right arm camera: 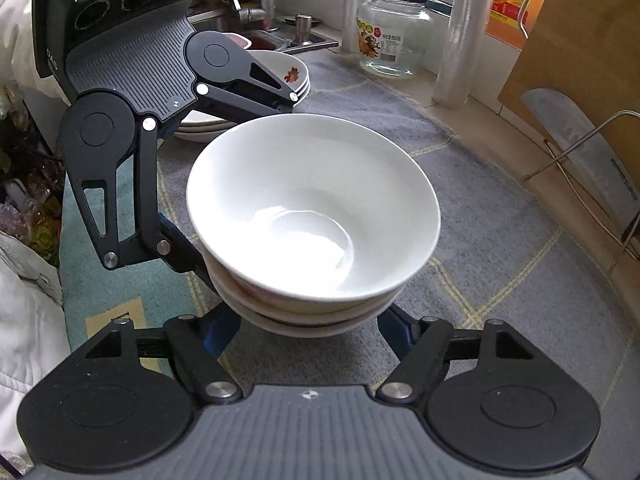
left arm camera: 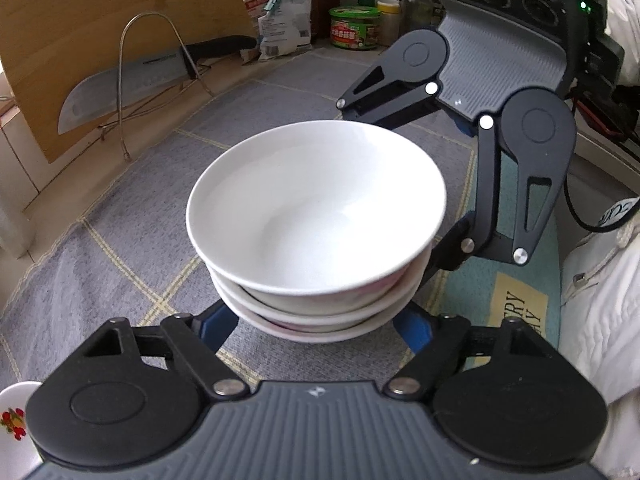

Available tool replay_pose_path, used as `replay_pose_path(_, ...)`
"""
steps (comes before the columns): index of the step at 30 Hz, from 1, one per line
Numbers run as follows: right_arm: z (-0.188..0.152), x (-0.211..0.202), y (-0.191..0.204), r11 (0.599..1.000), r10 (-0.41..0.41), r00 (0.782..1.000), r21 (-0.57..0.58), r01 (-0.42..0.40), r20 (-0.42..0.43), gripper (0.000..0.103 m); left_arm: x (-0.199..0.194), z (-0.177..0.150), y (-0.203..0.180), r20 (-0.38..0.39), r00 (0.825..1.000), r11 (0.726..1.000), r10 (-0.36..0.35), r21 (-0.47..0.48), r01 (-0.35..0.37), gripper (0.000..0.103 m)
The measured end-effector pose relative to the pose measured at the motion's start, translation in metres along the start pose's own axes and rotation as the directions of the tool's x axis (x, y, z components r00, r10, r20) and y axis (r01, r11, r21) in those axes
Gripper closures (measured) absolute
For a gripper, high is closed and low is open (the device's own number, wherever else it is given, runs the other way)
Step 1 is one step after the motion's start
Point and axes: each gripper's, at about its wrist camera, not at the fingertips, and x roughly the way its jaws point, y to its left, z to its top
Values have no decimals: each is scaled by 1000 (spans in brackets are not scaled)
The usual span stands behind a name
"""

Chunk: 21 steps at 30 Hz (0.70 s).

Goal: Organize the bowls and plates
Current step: 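Lift and carry the bowl stack with both tools toward the plate stack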

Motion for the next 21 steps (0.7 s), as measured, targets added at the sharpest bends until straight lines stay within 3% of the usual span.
replay_pose_path(21, 5, 9, -8, 997, 59, 998, -39, -60, -21, 19, 2, 3, 3, -16, 998, 998, -60, 31, 60, 16)
